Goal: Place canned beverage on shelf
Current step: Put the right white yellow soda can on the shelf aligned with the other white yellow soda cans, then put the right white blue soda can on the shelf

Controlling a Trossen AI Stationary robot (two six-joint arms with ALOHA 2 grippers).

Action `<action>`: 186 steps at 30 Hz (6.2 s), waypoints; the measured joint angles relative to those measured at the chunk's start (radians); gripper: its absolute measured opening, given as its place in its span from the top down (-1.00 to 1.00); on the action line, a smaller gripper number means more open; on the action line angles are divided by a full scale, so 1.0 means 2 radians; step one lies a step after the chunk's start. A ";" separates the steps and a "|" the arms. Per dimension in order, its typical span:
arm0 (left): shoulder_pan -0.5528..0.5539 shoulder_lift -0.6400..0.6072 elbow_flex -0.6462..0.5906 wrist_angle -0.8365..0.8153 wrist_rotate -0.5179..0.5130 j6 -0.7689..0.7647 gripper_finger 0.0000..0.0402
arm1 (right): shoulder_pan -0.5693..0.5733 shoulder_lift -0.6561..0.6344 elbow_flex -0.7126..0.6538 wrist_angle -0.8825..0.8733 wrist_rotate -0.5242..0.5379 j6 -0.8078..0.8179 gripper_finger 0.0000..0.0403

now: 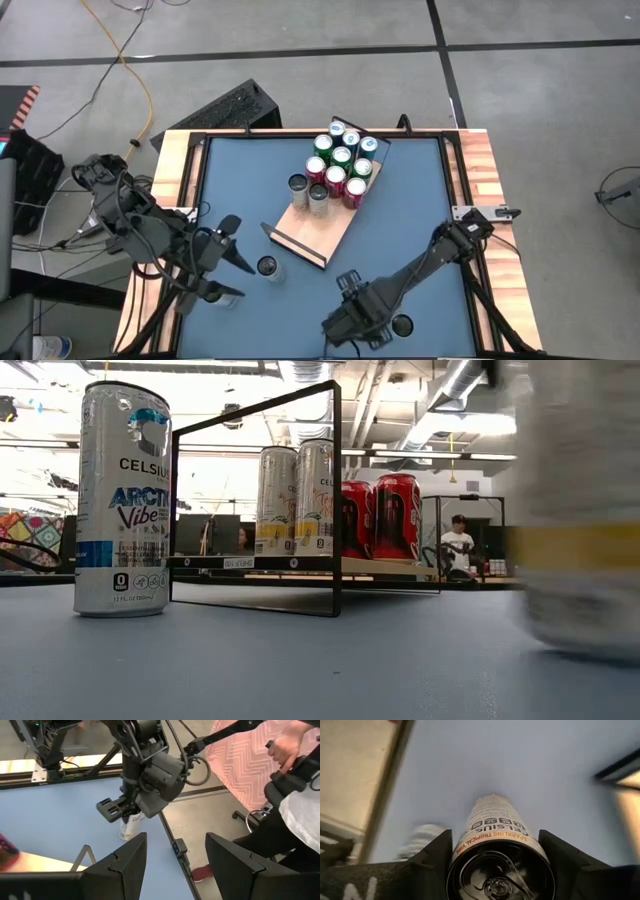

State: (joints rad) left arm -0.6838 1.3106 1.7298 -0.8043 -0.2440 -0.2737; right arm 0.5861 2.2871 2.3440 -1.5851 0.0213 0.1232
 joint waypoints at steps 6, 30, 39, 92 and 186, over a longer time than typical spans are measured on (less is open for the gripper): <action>0.000 0.000 0.000 0.001 -0.012 -0.001 0.07 | -0.041 -0.064 0.000 0.007 0.057 -0.088 -0.12; 0.027 0.000 0.000 -0.010 -0.172 -0.004 0.07 | -0.257 -0.191 -0.120 0.047 0.006 -0.422 -0.12; 0.038 0.000 0.000 -0.012 -0.172 -0.005 0.07 | -0.272 -0.167 -0.120 0.051 -0.007 -0.426 -0.12; 0.039 0.000 0.000 -0.041 -0.176 -0.027 0.07 | -0.298 -0.126 -0.119 0.078 -0.025 -0.363 -0.24; 0.038 0.000 0.000 -0.093 -0.129 -0.066 0.07 | 0.059 -0.122 -0.042 0.008 -0.055 0.655 -0.47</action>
State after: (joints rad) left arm -0.6071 1.3109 1.7294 -0.9896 -0.5018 -0.4049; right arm 0.7033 2.0441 2.2596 -1.5696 -0.0879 1.4327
